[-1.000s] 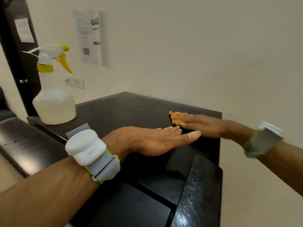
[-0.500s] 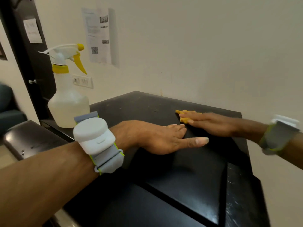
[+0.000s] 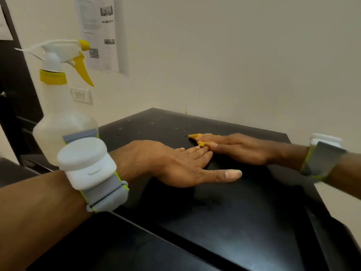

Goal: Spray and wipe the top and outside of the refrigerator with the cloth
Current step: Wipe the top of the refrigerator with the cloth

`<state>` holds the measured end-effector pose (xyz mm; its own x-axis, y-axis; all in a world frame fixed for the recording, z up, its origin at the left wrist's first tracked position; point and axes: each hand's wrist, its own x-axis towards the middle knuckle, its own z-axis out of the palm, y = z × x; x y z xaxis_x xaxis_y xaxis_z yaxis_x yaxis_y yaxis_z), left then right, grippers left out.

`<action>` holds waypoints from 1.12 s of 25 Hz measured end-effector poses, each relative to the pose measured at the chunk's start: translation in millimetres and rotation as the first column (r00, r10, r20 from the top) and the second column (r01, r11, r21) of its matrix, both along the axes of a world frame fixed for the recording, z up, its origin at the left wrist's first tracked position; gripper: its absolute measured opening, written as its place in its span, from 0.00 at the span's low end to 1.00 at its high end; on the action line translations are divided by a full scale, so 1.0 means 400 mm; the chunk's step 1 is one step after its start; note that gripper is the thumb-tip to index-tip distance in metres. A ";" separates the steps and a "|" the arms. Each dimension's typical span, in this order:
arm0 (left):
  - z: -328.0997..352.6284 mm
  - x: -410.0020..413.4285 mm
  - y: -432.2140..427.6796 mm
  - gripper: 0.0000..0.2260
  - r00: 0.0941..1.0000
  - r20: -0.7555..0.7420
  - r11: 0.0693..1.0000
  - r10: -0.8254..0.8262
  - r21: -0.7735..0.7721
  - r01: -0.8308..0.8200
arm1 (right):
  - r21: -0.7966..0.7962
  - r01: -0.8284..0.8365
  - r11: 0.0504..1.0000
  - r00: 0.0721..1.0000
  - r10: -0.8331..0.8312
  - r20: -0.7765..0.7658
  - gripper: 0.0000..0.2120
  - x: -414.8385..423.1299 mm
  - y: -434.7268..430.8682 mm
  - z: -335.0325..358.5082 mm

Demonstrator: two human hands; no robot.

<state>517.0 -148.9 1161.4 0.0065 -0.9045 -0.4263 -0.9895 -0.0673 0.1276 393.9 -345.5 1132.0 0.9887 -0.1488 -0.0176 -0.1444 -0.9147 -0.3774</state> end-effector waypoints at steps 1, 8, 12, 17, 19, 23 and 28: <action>0.004 0.001 -0.004 0.49 1.000 0.004 1.000 0.000 0.019 0.000 | -0.026 0.010 1.000 1.000 -0.010 0.010 0.25 0.015 -0.019 0.004; -0.011 0.020 -0.017 0.52 0.999 -0.047 0.998 -0.021 -0.064 0.018 | -0.032 -0.036 0.999 0.999 0.035 -0.032 0.22 0.147 -0.005 -0.013; -0.008 0.010 -0.007 0.49 0.999 -0.034 0.999 -0.013 -0.041 0.011 | -0.015 0.046 0.999 0.995 -0.047 -0.088 0.23 0.169 -0.071 0.015; -0.007 0.020 -0.004 0.48 0.997 -0.075 0.998 -0.006 -0.064 0.002 | -0.043 -0.003 0.999 0.997 -0.001 -0.083 0.22 0.238 0.016 0.005; -0.003 0.019 -0.004 0.48 0.997 -0.074 0.999 -0.018 -0.050 0.014 | -0.074 -0.025 0.997 0.997 0.019 -0.075 0.23 0.235 -0.022 0.014; -0.001 0.014 -0.001 0.46 0.998 -0.054 0.998 -0.028 -0.053 0.025 | -0.123 0.176 0.977 0.981 -0.185 -0.065 0.24 0.247 -0.101 0.002; -0.006 0.026 -0.004 0.42 0.996 -0.080 0.998 -0.034 -0.047 0.030 | -0.115 -0.067 0.991 0.996 0.059 -0.065 0.24 0.225 -0.039 0.018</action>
